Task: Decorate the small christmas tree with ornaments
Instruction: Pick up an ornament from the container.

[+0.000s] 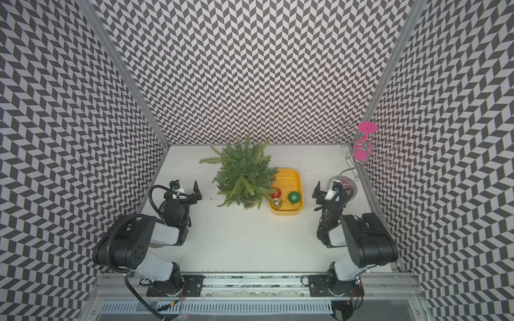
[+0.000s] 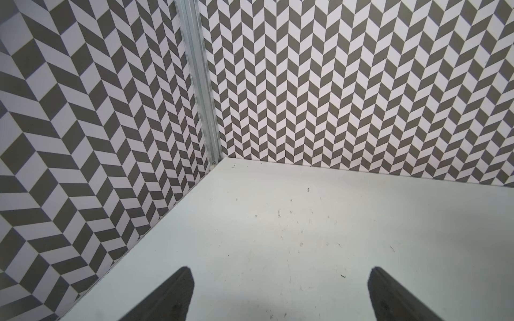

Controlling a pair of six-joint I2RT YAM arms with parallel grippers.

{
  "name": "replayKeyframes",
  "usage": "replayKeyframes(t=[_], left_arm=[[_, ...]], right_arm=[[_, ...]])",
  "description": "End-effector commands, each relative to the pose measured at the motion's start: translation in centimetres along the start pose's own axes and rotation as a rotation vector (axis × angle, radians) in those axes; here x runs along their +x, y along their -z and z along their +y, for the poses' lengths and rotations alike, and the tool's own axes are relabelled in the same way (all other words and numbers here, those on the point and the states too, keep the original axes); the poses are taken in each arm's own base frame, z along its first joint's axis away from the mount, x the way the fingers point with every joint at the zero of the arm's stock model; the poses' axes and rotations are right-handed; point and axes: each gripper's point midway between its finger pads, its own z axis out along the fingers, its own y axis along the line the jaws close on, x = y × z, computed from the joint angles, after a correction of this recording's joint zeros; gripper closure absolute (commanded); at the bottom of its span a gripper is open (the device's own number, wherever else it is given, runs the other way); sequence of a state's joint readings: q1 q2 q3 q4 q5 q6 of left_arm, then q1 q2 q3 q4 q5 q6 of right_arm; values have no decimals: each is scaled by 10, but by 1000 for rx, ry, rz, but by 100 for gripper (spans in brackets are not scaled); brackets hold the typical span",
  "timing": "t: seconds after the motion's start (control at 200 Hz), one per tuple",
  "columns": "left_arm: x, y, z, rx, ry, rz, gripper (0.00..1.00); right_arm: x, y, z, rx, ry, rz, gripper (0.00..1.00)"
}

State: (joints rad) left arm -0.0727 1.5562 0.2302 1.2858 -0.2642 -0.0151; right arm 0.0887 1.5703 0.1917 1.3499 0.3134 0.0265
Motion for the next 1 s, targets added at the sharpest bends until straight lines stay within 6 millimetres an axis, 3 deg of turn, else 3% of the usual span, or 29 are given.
replayKeyframes(t=[0.0,0.996], left_arm=[[-6,1,-1,-9,-7,-28,1],[-5,1,-1,-5,-6,-24,1]], right_arm=[[-13,-2,4,-13,-6,-50,1],[-14,-2,4,-14,-8,-54,1]])
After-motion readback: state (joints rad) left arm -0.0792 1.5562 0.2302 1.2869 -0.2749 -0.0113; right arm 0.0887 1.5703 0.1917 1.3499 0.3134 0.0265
